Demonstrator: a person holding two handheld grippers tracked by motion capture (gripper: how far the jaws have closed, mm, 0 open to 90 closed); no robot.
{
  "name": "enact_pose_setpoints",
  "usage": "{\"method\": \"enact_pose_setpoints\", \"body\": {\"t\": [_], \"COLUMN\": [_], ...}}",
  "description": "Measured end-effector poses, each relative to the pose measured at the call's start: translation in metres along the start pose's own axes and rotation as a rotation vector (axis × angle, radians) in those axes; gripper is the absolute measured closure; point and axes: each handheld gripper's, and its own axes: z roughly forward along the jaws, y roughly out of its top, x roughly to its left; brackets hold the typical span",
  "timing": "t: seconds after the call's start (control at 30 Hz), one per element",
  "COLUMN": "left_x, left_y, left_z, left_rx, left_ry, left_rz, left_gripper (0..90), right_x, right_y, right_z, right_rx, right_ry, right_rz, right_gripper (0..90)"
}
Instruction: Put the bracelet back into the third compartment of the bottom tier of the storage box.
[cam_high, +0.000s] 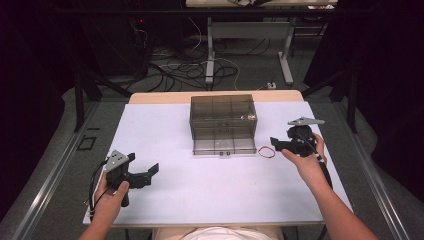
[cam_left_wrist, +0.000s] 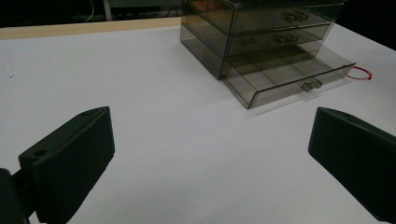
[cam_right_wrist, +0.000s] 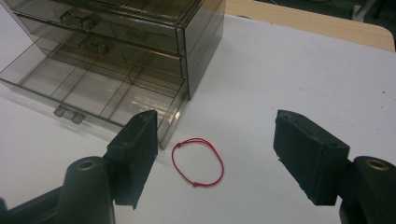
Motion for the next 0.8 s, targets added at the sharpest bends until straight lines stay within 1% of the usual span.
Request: {"method": "enact_pose_setpoints", "body": {"t": [0.13,0.27,0.3,0.4,0.5,0.57,0.6,0.63,0.7,0.73,0.8], "left_x": [0.000,0.000,0.000,0.000,0.000,0.000,0.000,0.000,0.000,0.000,0.000], "left_y": [0.000,0.000,0.000,0.000,0.000,0.000,0.000,0.000,0.000,0.000,0.000], "left_z": [0.000,0.000,0.000,0.000,0.000,0.000,0.000,0.000,0.000,0.000,0.001], "left_rx": [0.000,0.001,0.004,0.005,0.005,0.006,0.006,0.007,0.007,0.006,0.005], "left_ry": [0.000,-0.001,0.000,-0.001,-0.003,-0.003,-0.003,-0.004,-0.003,-0.004,-0.004], "left_rz": [-0.002,-0.001,-0.002,-0.005,-0.005,-0.006,-0.006,-0.005,-0.004,-0.002,-0.003], "left_gripper": [0.3,0.4,0.3,0.3,0.3,0.3,0.3,0.4,0.3,0.3,0.4], "right_x": [-0.002,-0.004,-0.005,-0.007,-0.010,-0.012,-0.012,-0.012,-0.014,-0.014,-0.015], "right_y": [0.006,0.009,0.011,0.012,0.011,0.010,0.010,0.010,0.010,0.010,0.009], "right_z": [0.007,0.013,0.019,0.026,0.034,0.038,0.038,0.042,0.045,0.046,0.050], "right_rx": [0.018,0.027,0.045,0.064,0.092,0.111,0.111,0.128,0.138,0.147,0.158], "right_ry": [0.000,-0.008,-0.014,-0.013,-0.031,-0.036,-0.036,-0.040,-0.032,-0.030,-0.038], "right_rz": [0.003,-0.004,-0.001,0.008,0.005,0.021,0.021,0.040,0.049,0.063,0.072], "right_gripper": [31.0,32.0,32.9,34.1,34.4,34.6,34.6,36.8,40.5,42.0,43.6]}}
